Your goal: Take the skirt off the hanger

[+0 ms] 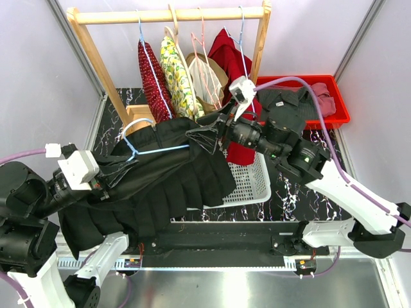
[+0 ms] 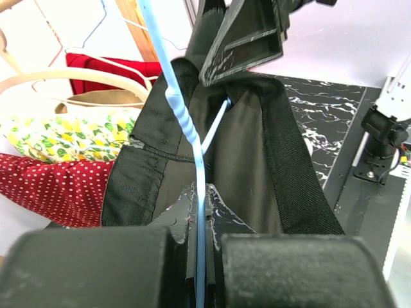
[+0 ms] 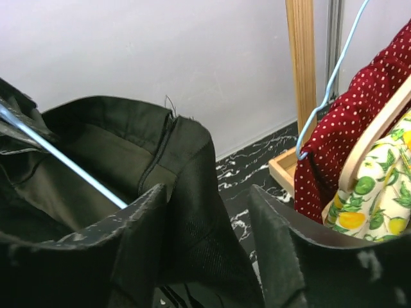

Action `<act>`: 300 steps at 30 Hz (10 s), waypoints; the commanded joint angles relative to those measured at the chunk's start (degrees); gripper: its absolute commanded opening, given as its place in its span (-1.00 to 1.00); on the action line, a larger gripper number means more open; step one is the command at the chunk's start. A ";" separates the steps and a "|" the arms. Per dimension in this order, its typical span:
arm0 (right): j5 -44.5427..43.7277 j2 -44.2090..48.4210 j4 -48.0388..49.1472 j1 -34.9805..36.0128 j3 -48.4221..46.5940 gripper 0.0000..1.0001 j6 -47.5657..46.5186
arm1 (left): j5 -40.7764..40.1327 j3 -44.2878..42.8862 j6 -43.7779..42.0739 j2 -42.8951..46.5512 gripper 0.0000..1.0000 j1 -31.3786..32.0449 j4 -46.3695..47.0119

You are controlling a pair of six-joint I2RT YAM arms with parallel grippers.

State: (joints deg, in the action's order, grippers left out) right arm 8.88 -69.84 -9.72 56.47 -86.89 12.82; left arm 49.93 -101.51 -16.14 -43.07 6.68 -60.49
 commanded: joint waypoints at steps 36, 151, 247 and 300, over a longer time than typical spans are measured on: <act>9.31 -25.43 -17.44 3.03 -40.63 -0.96 4.94 | 6.41 8.26 10.25 -7.91 -0.93 2.64 22.78; -40.96 3.84 8.93 6.20 37.76 -0.48 -5.44 | -57.32 -2.03 0.24 -39.12 -0.04 -3.60 38.16; -21.91 16.50 13.04 6.99 27.30 0.99 6.60 | -48.03 -23.55 1.37 -16.97 -1.00 16.17 18.92; -9.44 1.02 38.64 7.08 17.47 -1.00 12.33 | -29.54 -12.75 14.38 -8.00 -1.00 12.13 16.02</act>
State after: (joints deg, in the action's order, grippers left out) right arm -1.58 -70.63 28.82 63.26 -64.12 28.71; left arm 20.45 -116.29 -2.90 -52.56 19.53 -49.39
